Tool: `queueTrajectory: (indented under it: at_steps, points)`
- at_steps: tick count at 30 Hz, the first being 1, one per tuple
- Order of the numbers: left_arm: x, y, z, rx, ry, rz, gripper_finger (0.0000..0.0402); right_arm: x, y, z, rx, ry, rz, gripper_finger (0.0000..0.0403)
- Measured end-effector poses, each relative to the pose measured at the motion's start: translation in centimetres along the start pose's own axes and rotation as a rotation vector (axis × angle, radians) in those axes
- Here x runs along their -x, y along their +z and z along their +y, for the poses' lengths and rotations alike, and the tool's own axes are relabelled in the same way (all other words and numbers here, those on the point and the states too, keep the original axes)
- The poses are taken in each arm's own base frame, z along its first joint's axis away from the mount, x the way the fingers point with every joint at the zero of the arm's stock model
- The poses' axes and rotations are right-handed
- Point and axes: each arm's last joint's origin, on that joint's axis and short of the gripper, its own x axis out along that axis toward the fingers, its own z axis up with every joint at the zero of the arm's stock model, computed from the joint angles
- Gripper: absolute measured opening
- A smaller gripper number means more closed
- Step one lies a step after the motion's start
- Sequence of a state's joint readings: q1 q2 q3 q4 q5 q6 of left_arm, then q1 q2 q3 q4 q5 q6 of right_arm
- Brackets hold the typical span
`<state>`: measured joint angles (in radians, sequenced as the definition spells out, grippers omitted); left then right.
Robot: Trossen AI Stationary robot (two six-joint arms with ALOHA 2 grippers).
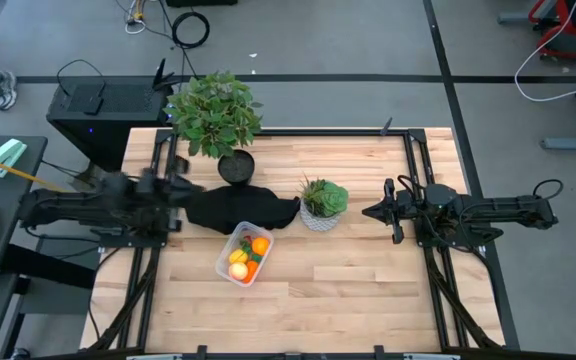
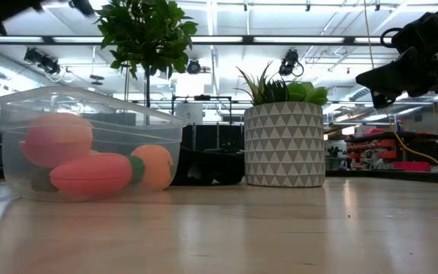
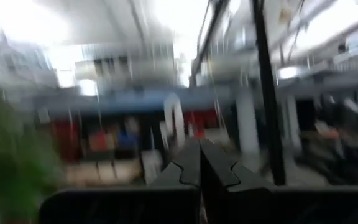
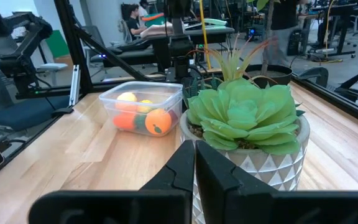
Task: Pick and placing Produce into tupperware
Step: Return to Home Position
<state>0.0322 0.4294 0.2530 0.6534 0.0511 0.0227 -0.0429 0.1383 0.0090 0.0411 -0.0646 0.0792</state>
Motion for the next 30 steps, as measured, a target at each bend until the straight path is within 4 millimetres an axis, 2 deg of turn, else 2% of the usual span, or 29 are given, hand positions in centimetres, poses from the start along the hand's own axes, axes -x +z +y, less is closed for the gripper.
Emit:
queueTrajectory:
  at_steps: [3, 6, 11, 13, 17, 24, 26, 30]
  points:
    - [1.2, 3.1, 0.1, -0.089, 0.03, -0.22, 0.0, 0.0, 0.0, 0.0, 0.0, 0.0, 0.0, 0.0023]
    - [3.7, 5.1, 0.0, -0.182, 0.066, -0.482, 0.0, 0.0, 0.0, 0.0, 0.0, 0.0, 0.0, 0.0023]
    - [6.9, 5.6, -0.2, -0.25, 0.097, -0.671, 0.0, 0.0, 0.0, 0.0, 0.0, 0.0, 0.0, 0.0023]
    - [7.5, 5.6, -0.2, -0.259, 0.099, -0.71, 0.0, 0.0, 0.0, 0.0, 0.0, 0.0, 0.0, 0.0023]
    - [6.9, 4.7, -0.2, -0.263, 0.094, -0.612, 0.0, 0.0, 0.0, 0.0, 0.0, 0.0, 0.004, 0.0023]
    - [5.1, -0.4, -0.1, 0.012, 0.066, -0.058, 0.0, -0.1, -0.1, 0.0, -0.001, -0.001, 0.012, 0.0023]
    - [5.1, -1.2, -0.1, 0.048, 0.064, -0.014, 0.0, -0.1, -0.1, 0.0, -0.001, -0.001, 0.016, 0.0023]
    - [5.5, -2.6, -0.1, 0.066, 0.059, -0.084, 0.0, -0.1, -0.1, 0.0, -0.001, -0.001, 0.015, 0.0023]
